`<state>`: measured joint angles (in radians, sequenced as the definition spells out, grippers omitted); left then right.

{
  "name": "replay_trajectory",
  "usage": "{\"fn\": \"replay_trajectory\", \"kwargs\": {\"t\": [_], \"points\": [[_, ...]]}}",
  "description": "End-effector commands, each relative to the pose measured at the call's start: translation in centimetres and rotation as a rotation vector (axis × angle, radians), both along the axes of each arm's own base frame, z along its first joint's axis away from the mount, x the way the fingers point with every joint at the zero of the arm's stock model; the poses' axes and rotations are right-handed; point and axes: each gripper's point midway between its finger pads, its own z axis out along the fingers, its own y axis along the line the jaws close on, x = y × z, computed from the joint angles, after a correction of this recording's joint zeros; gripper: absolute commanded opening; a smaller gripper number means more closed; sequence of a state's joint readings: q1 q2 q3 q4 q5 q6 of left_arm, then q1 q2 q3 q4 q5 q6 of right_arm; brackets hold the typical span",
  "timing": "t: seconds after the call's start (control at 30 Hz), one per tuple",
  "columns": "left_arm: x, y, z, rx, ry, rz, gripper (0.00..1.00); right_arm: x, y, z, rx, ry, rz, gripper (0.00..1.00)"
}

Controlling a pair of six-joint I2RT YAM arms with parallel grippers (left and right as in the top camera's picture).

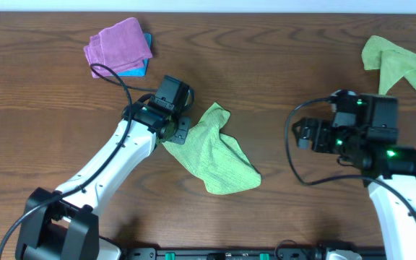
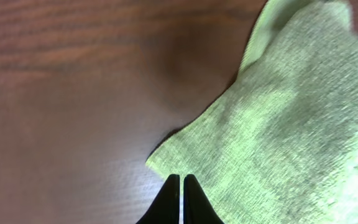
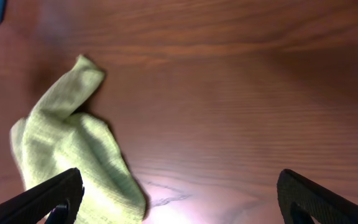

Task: Fold the cloth
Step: 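Reach the left gripper to the cloth's upper-left corner and grasp it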

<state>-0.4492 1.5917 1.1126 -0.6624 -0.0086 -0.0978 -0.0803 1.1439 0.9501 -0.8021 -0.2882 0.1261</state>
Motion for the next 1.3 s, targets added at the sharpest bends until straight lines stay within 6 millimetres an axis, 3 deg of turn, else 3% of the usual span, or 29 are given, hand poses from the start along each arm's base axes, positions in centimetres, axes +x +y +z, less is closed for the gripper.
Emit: {"fn": "replay_trajectory", "kwargs": {"t": [0.0, 0.17, 0.5, 0.73, 1.0, 1.27], "points": [[-0.5, 1.0, -0.1, 0.049, 0.020, 0.033, 0.06, 0.5, -1.6, 0.6, 0.008, -0.017, -0.044, 0.99], [-2.4, 1.7, -1.3, 0.059, 0.096, 0.086, 0.05, 0.6, -3.0, 0.8, 0.034, -0.027, -0.080, 0.99], [-4.1, 0.8, -3.7, -0.014, 0.158, 0.095, 0.06, 0.8, -3.2, 0.9, 0.026, -0.040, -0.076, 0.99], [-3.3, -0.1, -4.3, -0.057, 0.131, 0.088, 0.05, 1.0, -3.2, 1.1, 0.025, -0.053, -0.075, 0.99], [-4.1, -1.2, -7.5, -0.042, 0.219, 0.064, 0.06, 1.0, -3.2, 1.1, 0.025, -0.051, -0.076, 0.99], [-2.8, -1.8, -7.5, -0.039, 0.154, 0.057, 0.05, 0.9, -3.2, 1.1, 0.025, -0.048, -0.076, 0.99]]}}
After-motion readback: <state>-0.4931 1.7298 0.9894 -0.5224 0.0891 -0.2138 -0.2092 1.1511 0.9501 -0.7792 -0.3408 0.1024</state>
